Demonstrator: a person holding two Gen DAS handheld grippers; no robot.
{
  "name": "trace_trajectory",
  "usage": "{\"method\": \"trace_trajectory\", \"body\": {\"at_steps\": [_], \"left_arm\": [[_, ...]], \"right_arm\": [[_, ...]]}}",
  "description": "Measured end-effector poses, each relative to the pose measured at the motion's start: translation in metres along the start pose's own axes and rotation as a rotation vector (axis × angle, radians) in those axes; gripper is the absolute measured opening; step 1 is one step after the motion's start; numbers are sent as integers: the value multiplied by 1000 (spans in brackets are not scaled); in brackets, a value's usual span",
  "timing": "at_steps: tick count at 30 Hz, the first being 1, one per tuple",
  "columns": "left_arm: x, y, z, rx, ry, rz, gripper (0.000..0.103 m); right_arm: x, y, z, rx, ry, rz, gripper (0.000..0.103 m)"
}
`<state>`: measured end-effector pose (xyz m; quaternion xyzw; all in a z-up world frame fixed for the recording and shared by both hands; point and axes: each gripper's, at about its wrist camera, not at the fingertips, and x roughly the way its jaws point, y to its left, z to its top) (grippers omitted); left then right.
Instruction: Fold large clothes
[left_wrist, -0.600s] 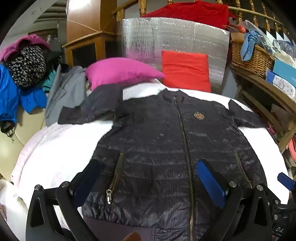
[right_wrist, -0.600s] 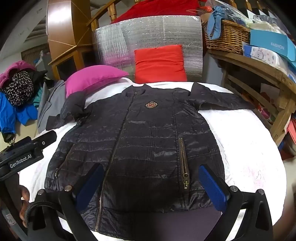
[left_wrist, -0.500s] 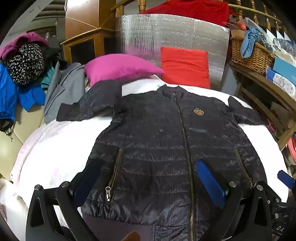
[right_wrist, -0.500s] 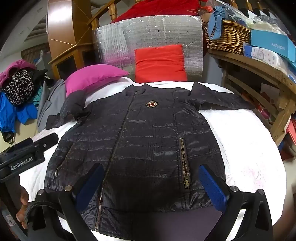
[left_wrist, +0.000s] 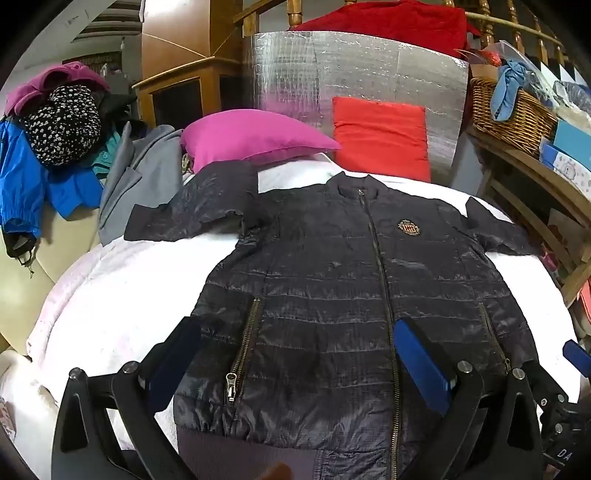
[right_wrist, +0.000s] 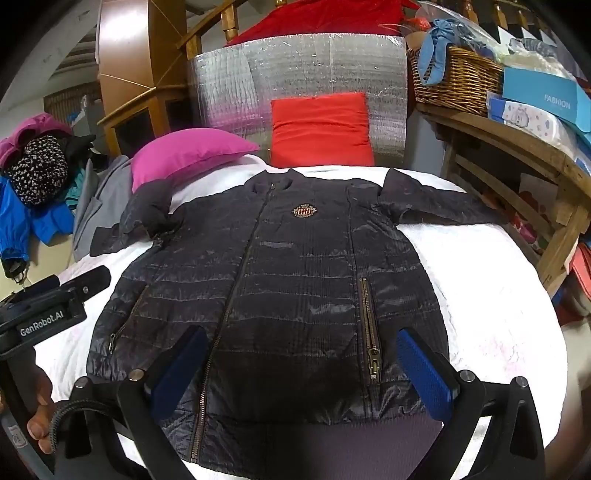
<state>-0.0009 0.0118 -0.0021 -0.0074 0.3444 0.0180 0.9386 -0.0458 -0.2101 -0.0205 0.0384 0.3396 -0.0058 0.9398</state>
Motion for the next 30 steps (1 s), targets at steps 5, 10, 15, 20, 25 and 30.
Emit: {"method": "trace_trajectory", "body": {"at_steps": [5, 10, 15, 20, 25, 30], "left_arm": [[0, -1, -1, 8, 0, 5, 103], [2, -2, -2, 14, 9, 3, 103], [5, -2, -3, 12, 19, -1, 103], [6, -1, -4, 11, 24, -1, 103], [6, -1, -6, 9, 29, -2, 103], [6, -1, -7, 10, 31, -4, 103]], "right_arm": [[-1, -1, 2, -3, -5, -6, 103], [-1, -1, 2, -4, -10, -7, 103], [-1, 0, 2, -7, -15, -10, 103], [-1, 0, 4, -6, -19, -16, 103], [-1, -1, 6, 0, -24, -20, 103], [-2, -1, 6, -1, -26, -20, 103]]}}
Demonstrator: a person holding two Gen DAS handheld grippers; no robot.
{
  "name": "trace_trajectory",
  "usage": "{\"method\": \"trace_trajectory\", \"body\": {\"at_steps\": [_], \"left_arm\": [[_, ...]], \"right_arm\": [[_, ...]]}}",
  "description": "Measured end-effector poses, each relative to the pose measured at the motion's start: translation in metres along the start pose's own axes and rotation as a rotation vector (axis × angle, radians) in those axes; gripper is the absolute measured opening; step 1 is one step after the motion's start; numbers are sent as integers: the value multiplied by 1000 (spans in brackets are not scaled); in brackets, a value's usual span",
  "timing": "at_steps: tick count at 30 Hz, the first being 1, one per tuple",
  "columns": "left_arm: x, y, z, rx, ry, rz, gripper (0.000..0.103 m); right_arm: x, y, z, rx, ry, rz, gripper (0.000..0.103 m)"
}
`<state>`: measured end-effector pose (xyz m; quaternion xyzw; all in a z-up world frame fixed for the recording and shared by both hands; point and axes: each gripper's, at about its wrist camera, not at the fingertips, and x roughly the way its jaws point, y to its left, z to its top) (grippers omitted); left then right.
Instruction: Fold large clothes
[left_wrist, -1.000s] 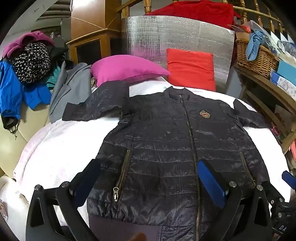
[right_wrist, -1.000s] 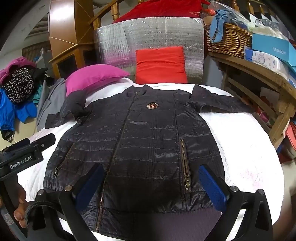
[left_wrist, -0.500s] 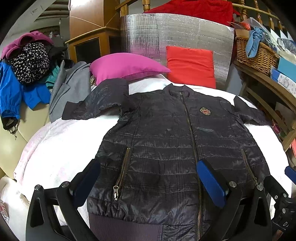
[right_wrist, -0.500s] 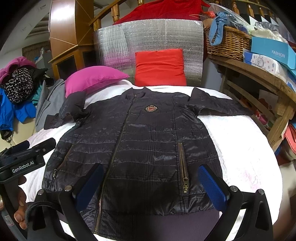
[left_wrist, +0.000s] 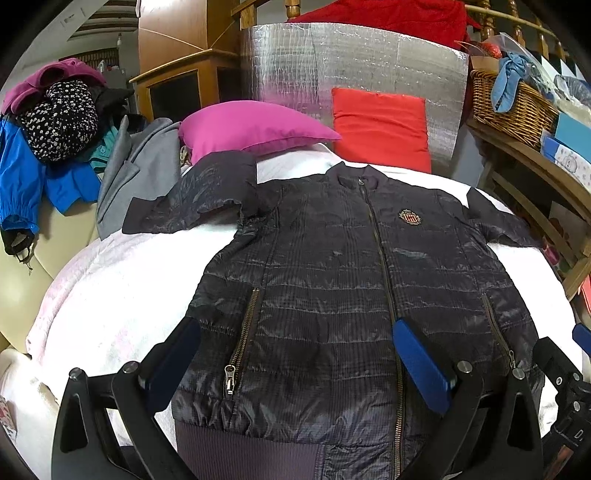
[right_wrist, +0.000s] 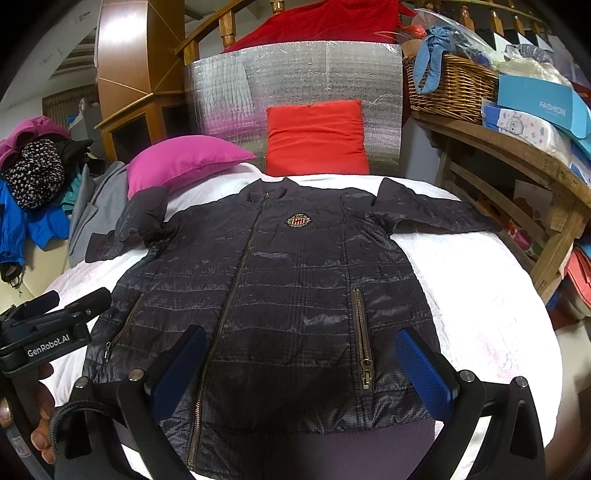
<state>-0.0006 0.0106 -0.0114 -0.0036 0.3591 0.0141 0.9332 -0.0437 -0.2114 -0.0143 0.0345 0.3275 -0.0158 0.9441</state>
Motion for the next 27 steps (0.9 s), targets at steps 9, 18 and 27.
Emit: {"method": "trace_trajectory", "body": {"at_steps": [9, 18, 27], "left_arm": [[1, 0, -2, 0, 5, 0, 103], [1, 0, -4, -1, 8, -1, 103], [2, 0, -4, -1, 13, -2, 103]], "right_arm": [[-1, 1, 1, -1, -8, 3, 103], [-1, 2, 1, -2, -7, 5, 103], [0, 3, 2, -5, -6, 6, 103]]}}
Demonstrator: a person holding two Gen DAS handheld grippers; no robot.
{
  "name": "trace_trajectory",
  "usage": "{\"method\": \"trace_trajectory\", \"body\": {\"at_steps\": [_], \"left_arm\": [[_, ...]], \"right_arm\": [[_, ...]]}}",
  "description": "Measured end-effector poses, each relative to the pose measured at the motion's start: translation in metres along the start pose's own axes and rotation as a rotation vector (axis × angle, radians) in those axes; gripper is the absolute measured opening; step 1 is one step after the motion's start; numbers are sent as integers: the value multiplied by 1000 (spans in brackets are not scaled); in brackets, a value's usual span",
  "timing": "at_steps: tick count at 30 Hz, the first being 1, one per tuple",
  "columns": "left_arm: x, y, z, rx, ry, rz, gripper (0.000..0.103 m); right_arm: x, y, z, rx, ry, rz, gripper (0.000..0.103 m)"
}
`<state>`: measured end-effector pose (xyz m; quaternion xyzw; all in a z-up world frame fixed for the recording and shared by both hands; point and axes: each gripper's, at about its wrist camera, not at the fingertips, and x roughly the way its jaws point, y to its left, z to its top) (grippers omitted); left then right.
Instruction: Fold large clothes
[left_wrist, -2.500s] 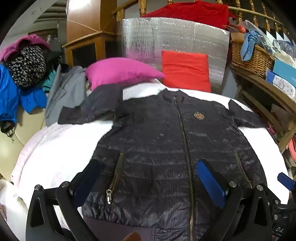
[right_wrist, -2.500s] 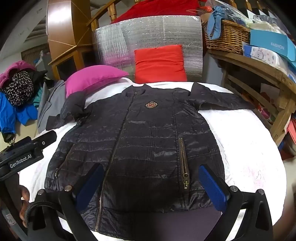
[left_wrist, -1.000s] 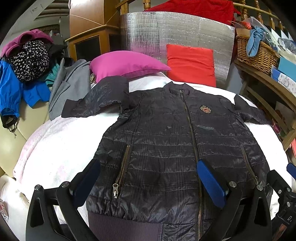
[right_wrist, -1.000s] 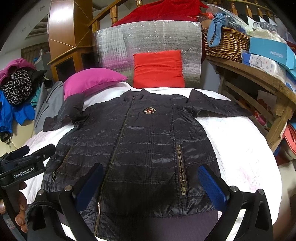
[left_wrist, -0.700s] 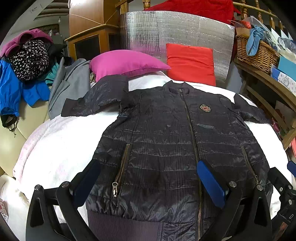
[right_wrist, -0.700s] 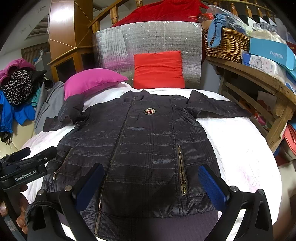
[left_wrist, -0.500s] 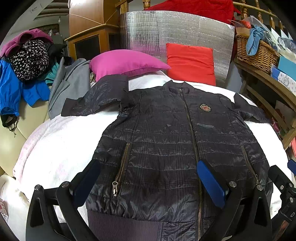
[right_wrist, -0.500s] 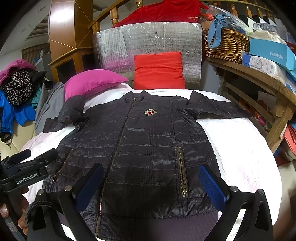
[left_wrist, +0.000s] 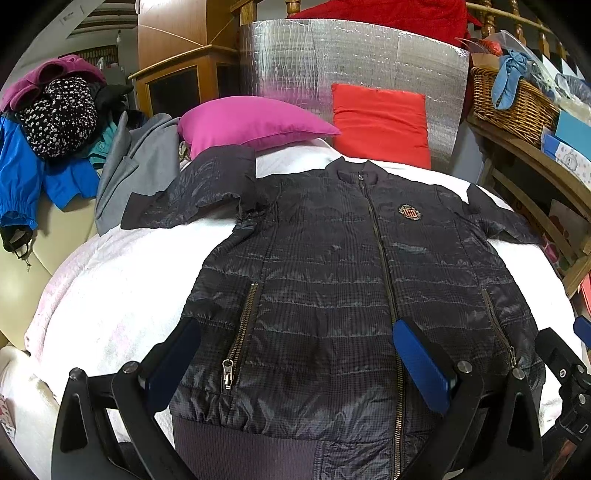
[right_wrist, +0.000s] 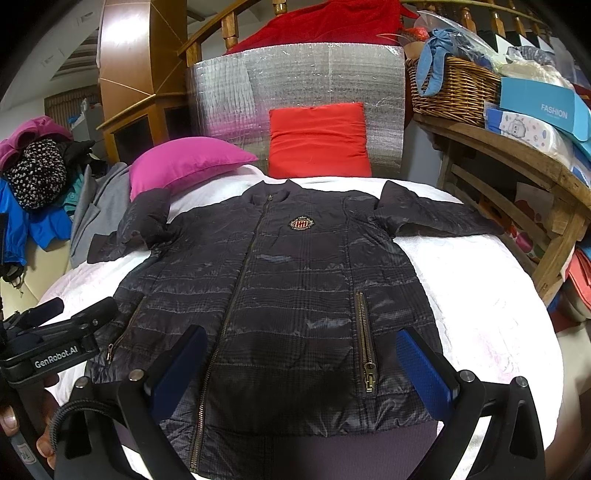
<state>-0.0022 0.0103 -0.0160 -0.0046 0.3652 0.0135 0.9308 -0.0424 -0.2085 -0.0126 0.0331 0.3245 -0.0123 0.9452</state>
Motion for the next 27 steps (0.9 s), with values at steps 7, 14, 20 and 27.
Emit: {"method": "trace_trajectory", "body": {"at_steps": [7, 14, 20, 27], "left_arm": [[0, -1, 0, 0, 1, 3, 103], [1, -1, 0, 2, 4, 4, 103], [3, -2, 0, 3, 7, 5, 103], [25, 6, -4, -11, 54, 24, 103]], "right_arm": [[1, 0, 0, 1, -3, 1, 103], [2, 0, 0, 3, 0, 3, 103], [4, -2, 0, 4, 4, 10, 103], [24, -33, -12, 72, 89, 112, 103]]}}
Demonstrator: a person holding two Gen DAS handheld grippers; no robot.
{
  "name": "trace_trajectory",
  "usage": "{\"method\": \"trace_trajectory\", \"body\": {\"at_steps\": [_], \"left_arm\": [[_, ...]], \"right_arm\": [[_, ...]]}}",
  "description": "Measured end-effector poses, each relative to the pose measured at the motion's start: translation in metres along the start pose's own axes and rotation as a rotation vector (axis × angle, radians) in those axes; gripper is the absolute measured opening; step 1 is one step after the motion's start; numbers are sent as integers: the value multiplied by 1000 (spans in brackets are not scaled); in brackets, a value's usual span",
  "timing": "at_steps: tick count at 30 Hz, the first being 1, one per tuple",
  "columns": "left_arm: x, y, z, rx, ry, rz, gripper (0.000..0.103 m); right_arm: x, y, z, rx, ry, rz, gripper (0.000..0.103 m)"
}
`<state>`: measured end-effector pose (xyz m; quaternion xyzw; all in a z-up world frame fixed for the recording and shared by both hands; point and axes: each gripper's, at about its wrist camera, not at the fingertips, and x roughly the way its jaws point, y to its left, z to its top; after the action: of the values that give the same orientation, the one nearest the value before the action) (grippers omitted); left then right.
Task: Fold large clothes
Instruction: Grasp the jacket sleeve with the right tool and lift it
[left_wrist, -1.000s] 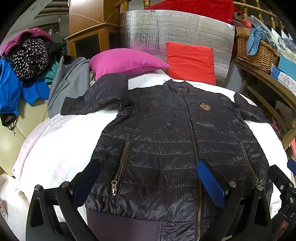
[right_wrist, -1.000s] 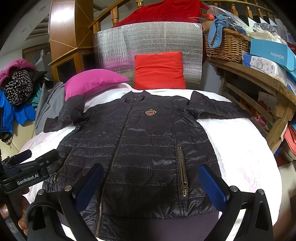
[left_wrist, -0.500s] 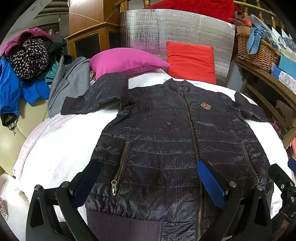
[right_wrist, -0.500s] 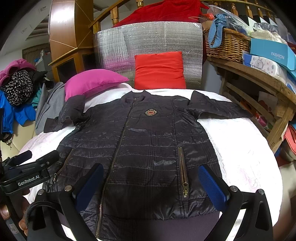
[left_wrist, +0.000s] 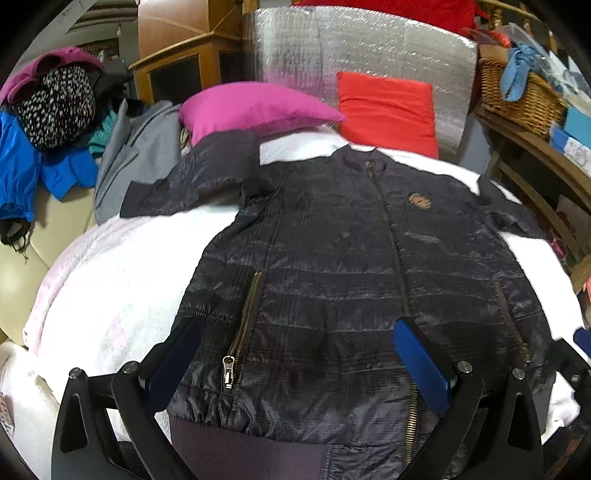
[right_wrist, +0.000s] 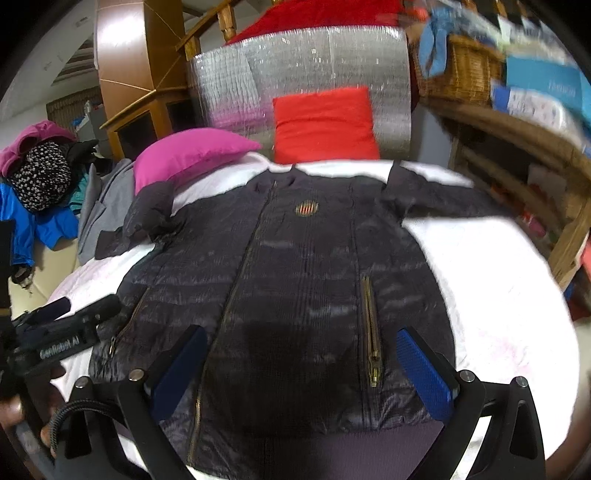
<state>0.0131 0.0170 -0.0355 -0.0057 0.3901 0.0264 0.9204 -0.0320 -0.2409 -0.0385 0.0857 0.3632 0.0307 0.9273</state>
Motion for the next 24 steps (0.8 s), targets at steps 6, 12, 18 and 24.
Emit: {"method": "trace_trajectory", "body": {"at_steps": [6, 12, 18, 24], "left_arm": [[34, -4, -4, 17, 65, 29, 103], [56, -16, 1, 26, 82, 11, 103], [74, -19, 12, 29, 52, 0, 103], [97, -14, 23, 16, 51, -15, 103]], "right_arm": [[13, -89, 15, 214, 17, 53, 103], [42, -214, 71, 550, -72, 136, 103], [123, -331, 119, 869, -70, 153, 91], [187, -387, 158, 953, -56, 39, 82]]}}
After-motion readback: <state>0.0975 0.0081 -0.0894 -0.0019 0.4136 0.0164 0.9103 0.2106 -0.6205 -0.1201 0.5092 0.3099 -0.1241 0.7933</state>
